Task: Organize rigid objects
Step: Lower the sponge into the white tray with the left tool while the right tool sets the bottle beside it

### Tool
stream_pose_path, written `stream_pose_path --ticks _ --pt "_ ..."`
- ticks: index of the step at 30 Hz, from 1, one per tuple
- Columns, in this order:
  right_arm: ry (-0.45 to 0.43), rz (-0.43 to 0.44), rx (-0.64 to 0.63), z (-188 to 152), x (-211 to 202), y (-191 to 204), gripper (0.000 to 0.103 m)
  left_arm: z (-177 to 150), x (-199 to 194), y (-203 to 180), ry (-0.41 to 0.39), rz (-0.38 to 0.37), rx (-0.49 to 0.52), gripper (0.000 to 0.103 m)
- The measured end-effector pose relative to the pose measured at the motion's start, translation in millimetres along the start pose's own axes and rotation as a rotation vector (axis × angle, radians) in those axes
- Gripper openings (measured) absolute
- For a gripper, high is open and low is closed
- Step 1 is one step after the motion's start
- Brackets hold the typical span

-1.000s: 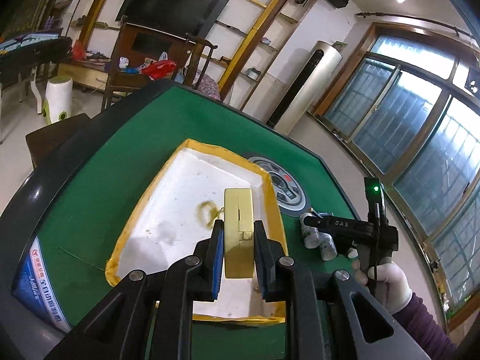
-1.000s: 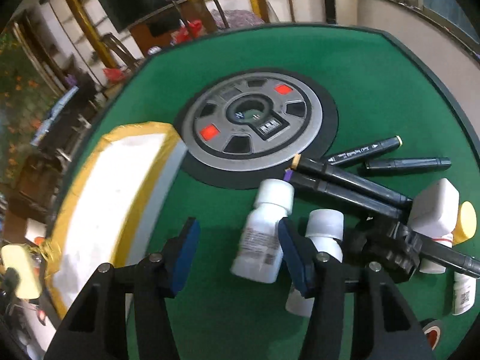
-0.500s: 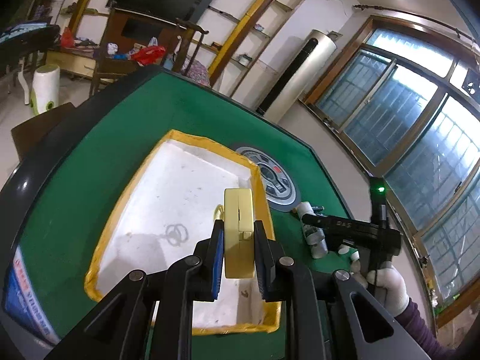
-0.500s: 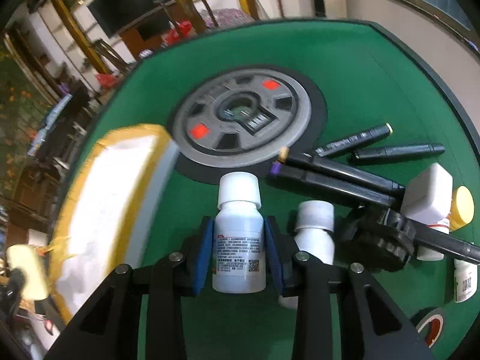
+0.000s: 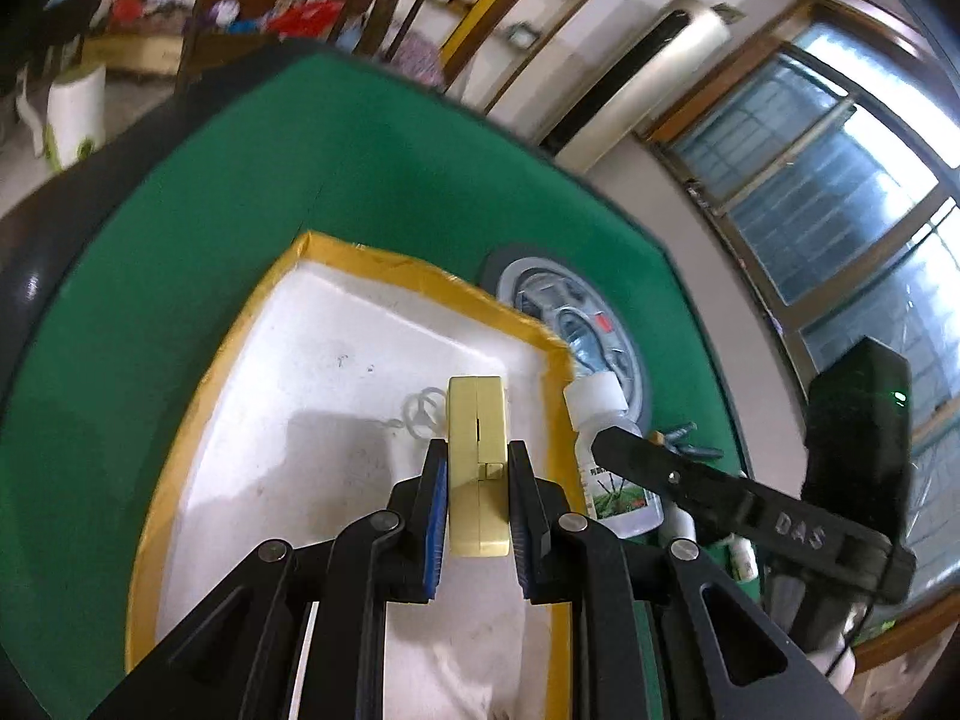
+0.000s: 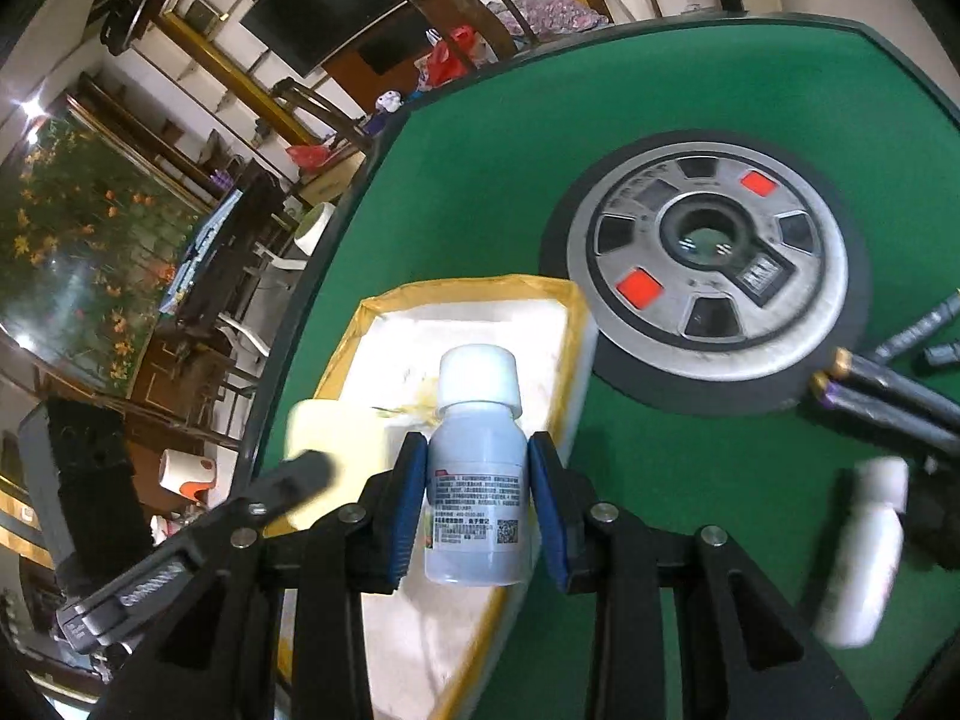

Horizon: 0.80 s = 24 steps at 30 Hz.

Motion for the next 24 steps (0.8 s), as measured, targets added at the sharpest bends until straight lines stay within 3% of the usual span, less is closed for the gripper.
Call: stream_pose_path --ticks 11,14,16,24 --pt "-0.003 -0.102 -0.069 12 40 10 0.033 15 40 11 0.028 -0.034 -0.083 0.022" --pt "-0.003 -0.109 -0.065 14 42 7 0.033 18 42 14 0.021 -0.028 -0.097 0.032" --pt "-0.008 -0.11 -0.064 14 42 5 0.033 19 44 18 0.014 -0.025 -0.112 0.047" --pt "-0.061 -0.092 -0.07 10 29 10 0.05 18 27 25 -0.046 -0.066 -0.161 0.065"
Point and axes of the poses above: each gripper's, at about its wrist camera, not at the fingertips, and x roughly the way its jaws point, y to its left, z to its top, the point moved 1 cm from there along x, roughly the way its jaws point, and after that the axes turned 1 degree about x, right-handed, at the moved point
